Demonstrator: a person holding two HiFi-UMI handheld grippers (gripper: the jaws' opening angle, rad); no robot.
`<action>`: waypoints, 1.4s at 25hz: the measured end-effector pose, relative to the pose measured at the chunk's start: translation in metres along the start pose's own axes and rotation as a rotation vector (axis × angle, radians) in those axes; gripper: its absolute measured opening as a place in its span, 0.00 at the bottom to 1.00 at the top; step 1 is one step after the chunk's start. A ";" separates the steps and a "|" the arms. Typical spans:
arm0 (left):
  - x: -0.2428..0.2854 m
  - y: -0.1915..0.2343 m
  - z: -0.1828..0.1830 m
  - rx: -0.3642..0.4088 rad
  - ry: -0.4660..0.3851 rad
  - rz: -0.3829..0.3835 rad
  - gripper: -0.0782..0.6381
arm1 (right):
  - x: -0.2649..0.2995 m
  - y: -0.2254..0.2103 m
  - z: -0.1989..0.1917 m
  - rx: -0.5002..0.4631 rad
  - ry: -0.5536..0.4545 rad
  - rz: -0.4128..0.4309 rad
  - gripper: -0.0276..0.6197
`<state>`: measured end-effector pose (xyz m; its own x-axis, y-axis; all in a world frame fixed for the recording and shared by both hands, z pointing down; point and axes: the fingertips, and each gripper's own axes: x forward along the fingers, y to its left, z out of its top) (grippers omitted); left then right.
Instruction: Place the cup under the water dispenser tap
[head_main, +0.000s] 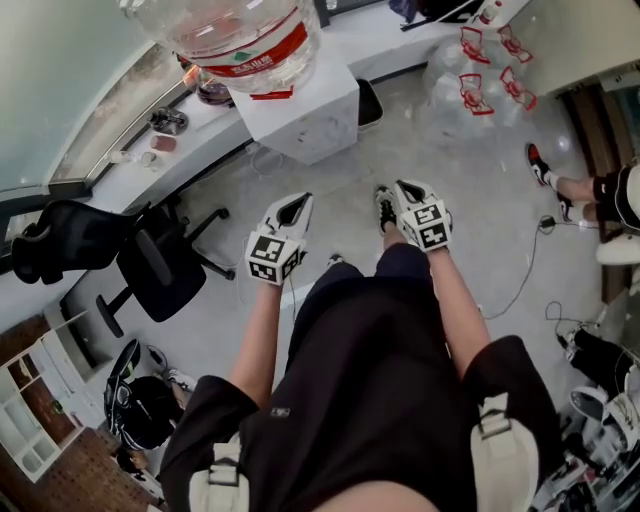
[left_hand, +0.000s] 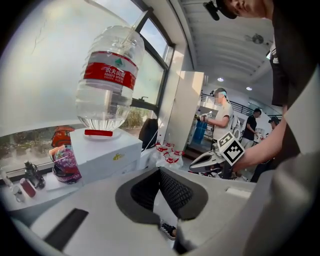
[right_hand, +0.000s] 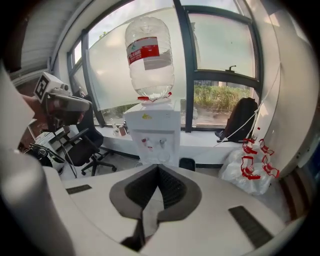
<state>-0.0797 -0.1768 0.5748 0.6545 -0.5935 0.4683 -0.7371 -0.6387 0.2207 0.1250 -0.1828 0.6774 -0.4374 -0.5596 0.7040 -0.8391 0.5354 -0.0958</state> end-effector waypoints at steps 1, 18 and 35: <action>-0.004 -0.002 0.001 0.005 -0.008 -0.002 0.11 | -0.007 0.009 0.002 -0.005 -0.009 0.006 0.04; -0.114 -0.010 -0.064 0.006 -0.036 -0.045 0.11 | -0.073 0.161 0.011 -0.112 -0.117 0.001 0.04; -0.164 -0.026 -0.063 0.064 -0.059 -0.080 0.11 | -0.095 0.207 0.017 -0.152 -0.163 -0.046 0.04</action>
<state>-0.1786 -0.0315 0.5464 0.7206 -0.5662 0.4001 -0.6714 -0.7139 0.1989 -0.0124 -0.0292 0.5789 -0.4567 -0.6740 0.5806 -0.8064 0.5893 0.0498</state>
